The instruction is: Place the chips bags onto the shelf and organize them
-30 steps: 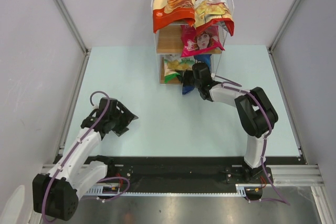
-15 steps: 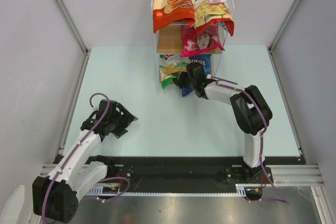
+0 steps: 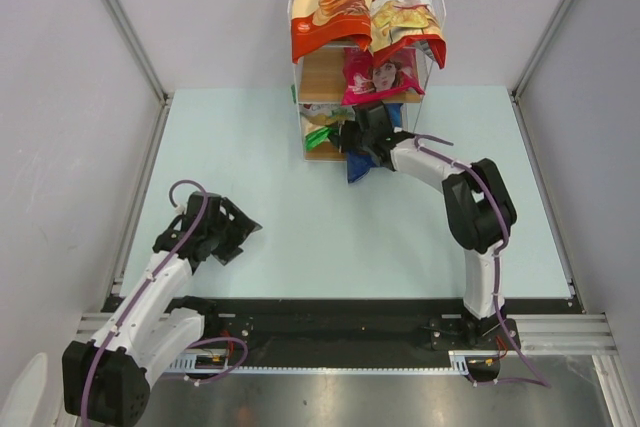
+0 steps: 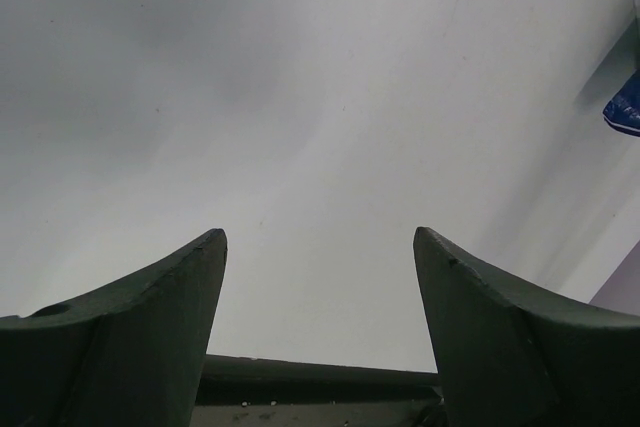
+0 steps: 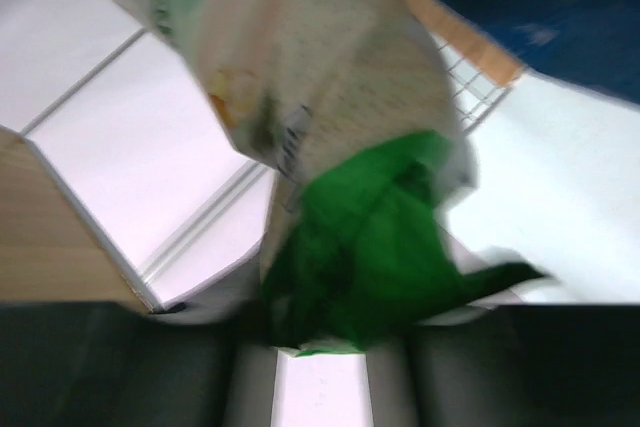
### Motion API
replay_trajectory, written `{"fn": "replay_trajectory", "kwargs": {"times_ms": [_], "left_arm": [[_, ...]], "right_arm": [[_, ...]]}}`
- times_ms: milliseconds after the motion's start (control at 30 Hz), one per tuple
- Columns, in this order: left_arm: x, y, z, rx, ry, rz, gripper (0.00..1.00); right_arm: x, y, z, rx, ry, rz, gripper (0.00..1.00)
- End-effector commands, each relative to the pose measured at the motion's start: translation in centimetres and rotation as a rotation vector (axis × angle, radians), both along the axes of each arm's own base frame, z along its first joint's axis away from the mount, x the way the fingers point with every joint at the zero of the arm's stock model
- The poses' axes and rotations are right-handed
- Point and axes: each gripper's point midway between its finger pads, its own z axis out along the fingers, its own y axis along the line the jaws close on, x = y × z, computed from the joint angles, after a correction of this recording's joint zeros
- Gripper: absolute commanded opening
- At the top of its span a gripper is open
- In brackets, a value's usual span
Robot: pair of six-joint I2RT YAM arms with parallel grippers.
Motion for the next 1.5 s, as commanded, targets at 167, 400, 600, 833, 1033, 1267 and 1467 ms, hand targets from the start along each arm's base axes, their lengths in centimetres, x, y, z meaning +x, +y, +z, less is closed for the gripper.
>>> {"fn": "replay_trajectory", "kwargs": {"times_ms": [167,400,600,833,1033,1267,1467], "left_arm": [[0.7,-0.1,0.5,-0.019,-0.037,0.007,0.81],[0.5,-0.3,0.0,-0.027,-0.021,0.003,0.8],[0.5,-0.3,-0.2,-0.03,-0.013,0.004,0.81],[0.6,-0.2,-0.1,-0.023,-0.016,0.001,0.8],[0.7,-0.3,0.0,-0.027,-0.021,0.002,0.8],[0.3,-0.3,-0.4,-0.023,-0.008,-0.005,0.8],[0.3,0.0,0.0,-0.005,-0.014,-0.012,0.8]], "right_arm": [[-0.6,-3.6,2.8,-0.019,-0.026,-0.083,0.0],[-0.8,-5.1,3.8,-0.09,-0.059,-0.146,0.0],[-1.3,-4.1,2.6,-0.102,-0.031,-0.144,0.0],[-1.9,-3.5,0.9,-0.135,0.002,-0.105,0.0],[-3.3,-3.3,-0.7,-0.18,0.056,-0.073,0.0],[-3.2,-3.0,-1.4,-0.182,0.061,-0.059,0.11],[-3.4,-0.7,-1.7,-0.129,0.045,-0.008,0.64]]}}
